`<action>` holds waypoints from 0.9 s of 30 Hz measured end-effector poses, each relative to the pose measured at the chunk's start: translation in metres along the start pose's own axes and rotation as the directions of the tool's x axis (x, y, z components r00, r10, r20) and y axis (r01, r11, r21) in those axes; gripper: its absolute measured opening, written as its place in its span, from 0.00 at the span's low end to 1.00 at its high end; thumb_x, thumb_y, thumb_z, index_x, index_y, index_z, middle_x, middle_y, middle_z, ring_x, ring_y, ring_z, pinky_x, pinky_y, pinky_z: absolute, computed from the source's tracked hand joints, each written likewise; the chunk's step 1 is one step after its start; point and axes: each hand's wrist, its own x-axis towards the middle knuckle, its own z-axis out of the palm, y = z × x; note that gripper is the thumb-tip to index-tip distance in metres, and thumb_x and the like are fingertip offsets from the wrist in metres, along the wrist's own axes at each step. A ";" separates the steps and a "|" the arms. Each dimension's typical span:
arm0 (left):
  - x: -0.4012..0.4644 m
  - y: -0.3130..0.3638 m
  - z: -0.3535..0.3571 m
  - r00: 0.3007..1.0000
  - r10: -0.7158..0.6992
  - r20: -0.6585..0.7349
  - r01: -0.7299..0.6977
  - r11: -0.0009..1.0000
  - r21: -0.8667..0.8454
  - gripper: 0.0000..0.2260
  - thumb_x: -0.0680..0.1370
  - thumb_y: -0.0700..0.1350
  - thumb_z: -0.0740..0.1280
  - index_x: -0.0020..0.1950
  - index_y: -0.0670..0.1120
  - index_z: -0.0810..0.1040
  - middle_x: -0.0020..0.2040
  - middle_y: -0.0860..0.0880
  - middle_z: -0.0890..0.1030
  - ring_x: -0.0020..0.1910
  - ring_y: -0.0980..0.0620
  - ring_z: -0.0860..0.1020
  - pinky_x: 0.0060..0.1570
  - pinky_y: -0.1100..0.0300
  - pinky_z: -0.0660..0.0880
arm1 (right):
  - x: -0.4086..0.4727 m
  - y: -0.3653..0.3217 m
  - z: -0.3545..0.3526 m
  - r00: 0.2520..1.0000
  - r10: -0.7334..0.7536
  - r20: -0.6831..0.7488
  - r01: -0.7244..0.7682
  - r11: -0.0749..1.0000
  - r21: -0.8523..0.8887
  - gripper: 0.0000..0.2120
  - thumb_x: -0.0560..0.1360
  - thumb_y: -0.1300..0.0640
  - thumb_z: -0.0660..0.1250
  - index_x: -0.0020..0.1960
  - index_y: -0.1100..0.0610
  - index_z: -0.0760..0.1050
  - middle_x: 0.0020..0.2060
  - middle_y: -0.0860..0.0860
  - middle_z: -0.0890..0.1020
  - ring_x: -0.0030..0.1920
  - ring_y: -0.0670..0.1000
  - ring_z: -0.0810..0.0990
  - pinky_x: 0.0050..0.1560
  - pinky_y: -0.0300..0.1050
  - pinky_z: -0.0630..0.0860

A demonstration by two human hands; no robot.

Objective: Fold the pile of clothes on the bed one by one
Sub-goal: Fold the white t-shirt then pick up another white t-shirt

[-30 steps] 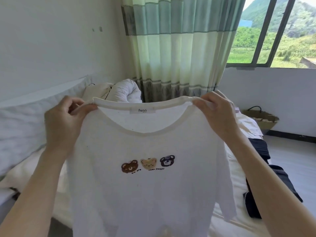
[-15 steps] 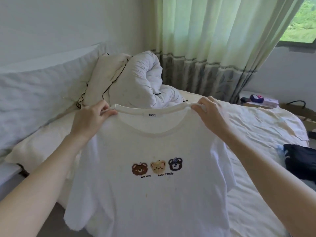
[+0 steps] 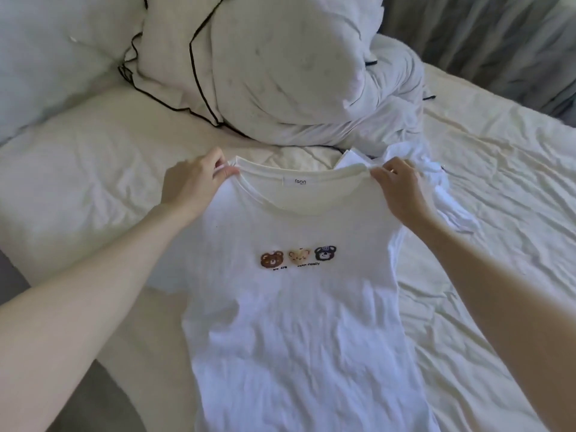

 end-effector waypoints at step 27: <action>-0.037 -0.193 0.135 0.851 -0.292 0.438 0.243 0.956 0.165 0.13 0.82 0.42 0.57 0.61 0.43 0.77 0.59 0.40 0.77 0.59 0.38 0.74 0.59 0.47 0.69 | -0.123 0.010 0.229 0.893 -0.227 0.390 0.301 0.943 -0.142 0.21 0.75 0.55 0.68 0.67 0.59 0.73 0.68 0.59 0.71 0.70 0.62 0.68 0.69 0.65 0.56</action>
